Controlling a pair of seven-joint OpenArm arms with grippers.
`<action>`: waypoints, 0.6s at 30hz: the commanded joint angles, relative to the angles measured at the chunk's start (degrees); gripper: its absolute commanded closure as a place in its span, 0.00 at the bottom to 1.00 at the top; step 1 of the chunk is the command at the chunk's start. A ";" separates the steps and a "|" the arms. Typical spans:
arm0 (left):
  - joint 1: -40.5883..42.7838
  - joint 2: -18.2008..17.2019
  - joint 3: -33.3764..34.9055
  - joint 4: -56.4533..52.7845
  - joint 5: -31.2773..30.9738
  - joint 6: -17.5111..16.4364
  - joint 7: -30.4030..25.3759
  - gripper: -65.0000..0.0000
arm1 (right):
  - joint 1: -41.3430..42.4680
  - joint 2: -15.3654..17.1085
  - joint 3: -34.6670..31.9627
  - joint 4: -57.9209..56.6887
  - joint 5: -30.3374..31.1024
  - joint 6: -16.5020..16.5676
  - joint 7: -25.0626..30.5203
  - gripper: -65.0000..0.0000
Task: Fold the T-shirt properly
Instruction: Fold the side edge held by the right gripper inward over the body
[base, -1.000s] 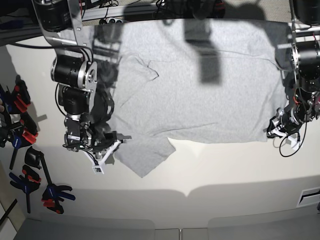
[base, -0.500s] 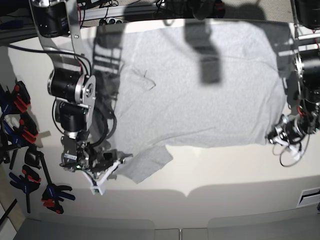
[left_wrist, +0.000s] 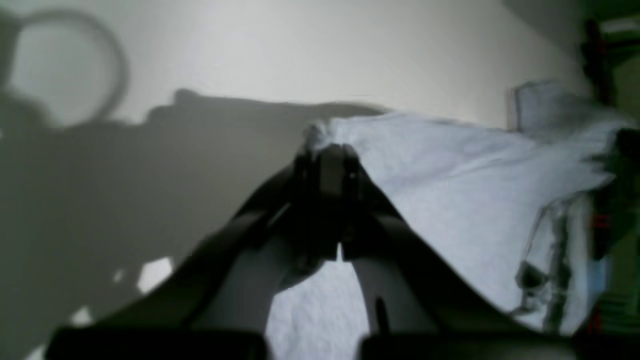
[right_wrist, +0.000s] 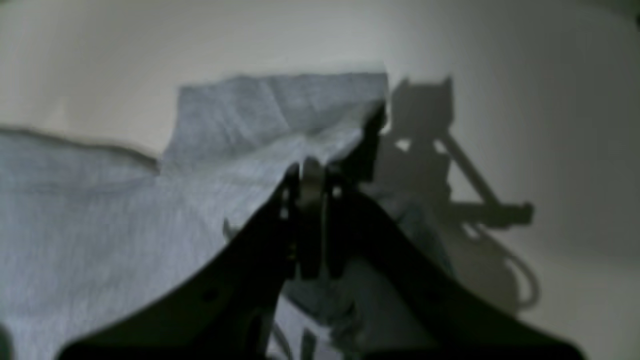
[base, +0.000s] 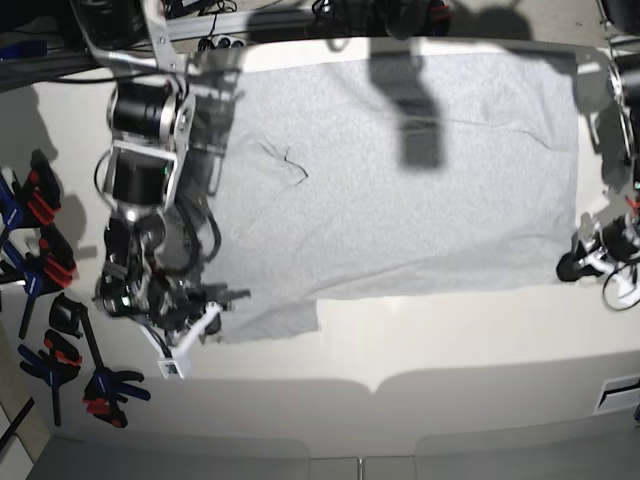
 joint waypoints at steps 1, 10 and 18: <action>0.35 -1.11 -2.25 2.36 -1.84 -0.33 0.17 1.00 | 0.31 0.63 0.17 4.02 1.77 0.33 0.42 1.00; 17.66 -0.83 -13.97 25.11 0.52 -0.46 1.68 1.00 | -10.82 0.79 0.28 20.00 3.65 -1.03 -2.45 1.00; 29.44 0.35 -14.93 42.84 8.76 5.14 0.94 1.00 | -19.65 0.83 0.44 29.88 3.63 -1.97 -5.60 1.00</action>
